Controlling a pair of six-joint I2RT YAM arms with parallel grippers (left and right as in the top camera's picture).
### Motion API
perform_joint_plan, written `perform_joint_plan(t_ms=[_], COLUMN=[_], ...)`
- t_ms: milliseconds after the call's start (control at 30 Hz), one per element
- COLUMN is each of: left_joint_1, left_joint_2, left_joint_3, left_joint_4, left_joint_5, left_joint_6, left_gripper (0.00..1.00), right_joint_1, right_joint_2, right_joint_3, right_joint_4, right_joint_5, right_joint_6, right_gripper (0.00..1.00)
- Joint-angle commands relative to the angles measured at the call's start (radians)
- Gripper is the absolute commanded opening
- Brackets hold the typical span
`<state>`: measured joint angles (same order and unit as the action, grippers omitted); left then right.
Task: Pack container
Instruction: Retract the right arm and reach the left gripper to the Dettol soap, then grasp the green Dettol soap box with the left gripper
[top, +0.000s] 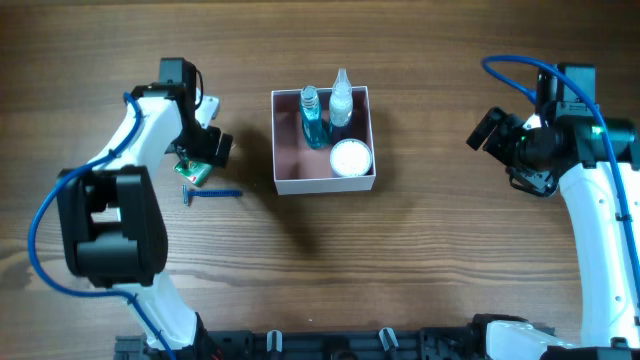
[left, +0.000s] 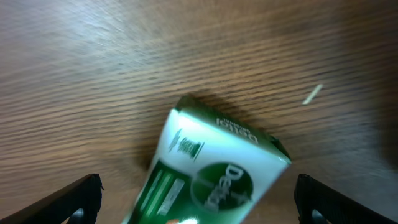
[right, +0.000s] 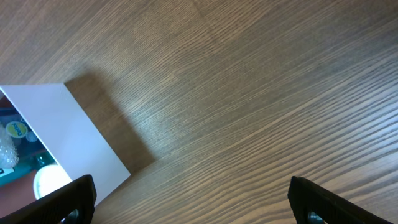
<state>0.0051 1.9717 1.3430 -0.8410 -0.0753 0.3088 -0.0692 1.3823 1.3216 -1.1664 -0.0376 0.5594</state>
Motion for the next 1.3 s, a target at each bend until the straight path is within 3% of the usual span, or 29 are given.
perform_joint_plan(t_ms=[0, 533, 800, 1267], left_joint_1=[0.006, 0.006, 0.006, 0.006], left_joint_2=[0.043, 0.047, 0.047, 0.046], left_joint_3=[0.009, -0.071, -0.071, -0.071], left_joint_4=[-0.007, 0.038, 0.036, 0.035], left_joint_5=[-0.005, -0.003, -0.003, -0.001], left_joint_6=[0.027, 0.017, 0.016, 0.017], left_gripper=[1.00, 0.98, 0.60, 0.40], right_joint_1=[-0.002, -0.002, -0.002, -0.002], right_joint_2=[0.003, 0.003, 0.003, 0.003], right_joint_3=[-0.006, -0.006, -0.006, -0.006], right_joint_4=[0.005, -0.001, -0.001, 0.000], right_joint_5=[-0.013, -0.013, -0.013, -0.013], right_joint_6=[-0.010, -0.030, -0.030, -0.034], right_gripper=[1.00, 1.00, 1.00, 1.00])
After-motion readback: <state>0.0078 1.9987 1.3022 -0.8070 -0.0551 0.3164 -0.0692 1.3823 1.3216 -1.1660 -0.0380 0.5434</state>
